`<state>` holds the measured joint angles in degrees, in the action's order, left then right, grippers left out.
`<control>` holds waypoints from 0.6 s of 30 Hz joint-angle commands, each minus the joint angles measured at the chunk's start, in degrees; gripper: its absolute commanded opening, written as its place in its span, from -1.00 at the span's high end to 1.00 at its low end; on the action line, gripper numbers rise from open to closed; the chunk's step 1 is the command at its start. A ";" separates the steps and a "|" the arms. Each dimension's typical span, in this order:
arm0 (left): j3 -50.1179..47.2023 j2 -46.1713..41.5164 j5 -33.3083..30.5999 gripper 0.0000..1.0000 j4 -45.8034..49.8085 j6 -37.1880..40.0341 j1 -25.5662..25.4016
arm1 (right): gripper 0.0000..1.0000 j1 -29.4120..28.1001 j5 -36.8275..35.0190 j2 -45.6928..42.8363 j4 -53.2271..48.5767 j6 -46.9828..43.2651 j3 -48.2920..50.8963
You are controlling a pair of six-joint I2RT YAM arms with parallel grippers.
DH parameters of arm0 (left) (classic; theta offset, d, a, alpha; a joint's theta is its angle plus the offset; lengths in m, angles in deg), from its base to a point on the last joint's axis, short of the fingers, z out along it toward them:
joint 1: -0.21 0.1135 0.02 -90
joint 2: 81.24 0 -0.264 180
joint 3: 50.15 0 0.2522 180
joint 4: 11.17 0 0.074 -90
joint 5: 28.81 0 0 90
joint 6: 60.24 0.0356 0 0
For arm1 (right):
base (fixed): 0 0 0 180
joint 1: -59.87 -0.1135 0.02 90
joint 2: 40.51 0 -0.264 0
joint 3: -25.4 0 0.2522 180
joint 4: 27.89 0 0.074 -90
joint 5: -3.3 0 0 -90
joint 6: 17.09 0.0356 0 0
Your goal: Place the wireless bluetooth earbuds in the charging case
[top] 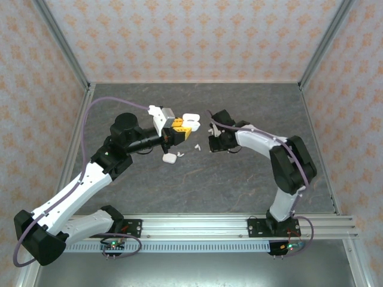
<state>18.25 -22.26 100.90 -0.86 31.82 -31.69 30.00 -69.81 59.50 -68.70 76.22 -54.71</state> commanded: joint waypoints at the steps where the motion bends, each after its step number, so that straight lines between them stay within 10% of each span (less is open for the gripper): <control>1: -1.95 0.92 -1.88 1.00 -3.03 0.54 -0.63 | 0.69 -0.28 -4.56 -8.49 -0.44 -0.92 0.66; 18: -1.79 11.10 3.66 1.00 -8.44 -1.85 -1.10 | 0.70 -0.36 -2.41 -37.75 1.00 -4.80 -0.02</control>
<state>14.36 -11.84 101.95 -5.88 30.03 -32.09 30.00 -74.68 24.35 -68.63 72.96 -53.72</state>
